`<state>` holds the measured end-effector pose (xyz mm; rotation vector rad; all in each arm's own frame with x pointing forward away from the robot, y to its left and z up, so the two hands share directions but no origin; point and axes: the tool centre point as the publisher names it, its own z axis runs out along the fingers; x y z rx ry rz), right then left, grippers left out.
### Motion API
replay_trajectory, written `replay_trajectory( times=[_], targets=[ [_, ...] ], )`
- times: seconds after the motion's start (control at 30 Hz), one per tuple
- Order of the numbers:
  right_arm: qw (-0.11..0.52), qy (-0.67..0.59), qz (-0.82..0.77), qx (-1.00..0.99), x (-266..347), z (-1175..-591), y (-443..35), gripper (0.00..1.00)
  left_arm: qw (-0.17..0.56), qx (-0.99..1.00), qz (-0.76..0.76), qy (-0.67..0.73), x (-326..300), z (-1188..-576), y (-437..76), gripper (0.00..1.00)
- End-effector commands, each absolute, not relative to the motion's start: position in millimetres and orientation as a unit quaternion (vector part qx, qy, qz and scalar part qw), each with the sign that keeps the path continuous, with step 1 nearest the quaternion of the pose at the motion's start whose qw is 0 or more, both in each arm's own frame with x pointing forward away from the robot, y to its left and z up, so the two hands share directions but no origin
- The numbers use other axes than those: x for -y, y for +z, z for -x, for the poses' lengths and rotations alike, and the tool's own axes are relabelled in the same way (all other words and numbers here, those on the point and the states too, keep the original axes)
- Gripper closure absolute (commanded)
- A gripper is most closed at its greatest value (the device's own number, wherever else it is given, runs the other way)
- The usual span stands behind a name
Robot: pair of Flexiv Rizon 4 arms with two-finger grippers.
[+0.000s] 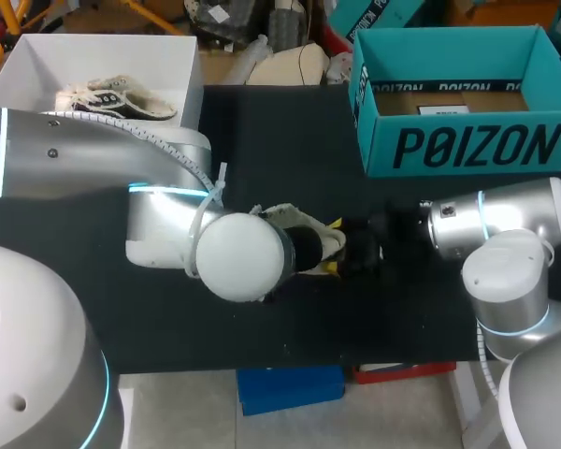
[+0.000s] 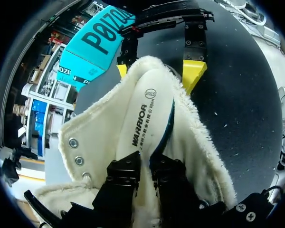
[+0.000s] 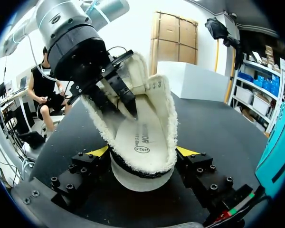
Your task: Take the shoe out of the shoebox, open the shoe tongue, remove and reinsert the insole, then place the shoe into the shoebox
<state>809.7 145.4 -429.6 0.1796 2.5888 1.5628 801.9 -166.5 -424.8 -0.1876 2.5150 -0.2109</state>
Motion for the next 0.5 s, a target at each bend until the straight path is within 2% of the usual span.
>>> replay_trajectory(
  times=[0.03,0.27,0.33,0.5],
  targets=[
    [0.056,0.514,-0.06,-0.854,-142,-808,-434,1.0,0.248,-0.965,0.052,-0.061,168,-833,-476,1.0],
    [0.056,0.514,-0.06,-0.854,-142,-808,-434,1.0,0.167,-0.984,0.04,-0.052,167,-830,-467,1.0],
    [0.056,0.514,-0.06,-0.854,-142,-808,-434,1.0,0.112,-0.991,0.035,-0.058,168,-830,-462,1.0],
    [0.056,0.514,-0.06,-0.854,-142,-808,-434,1.0,0.073,-0.995,0.025,-0.065,167,-827,-439,1.0]
  ],
)
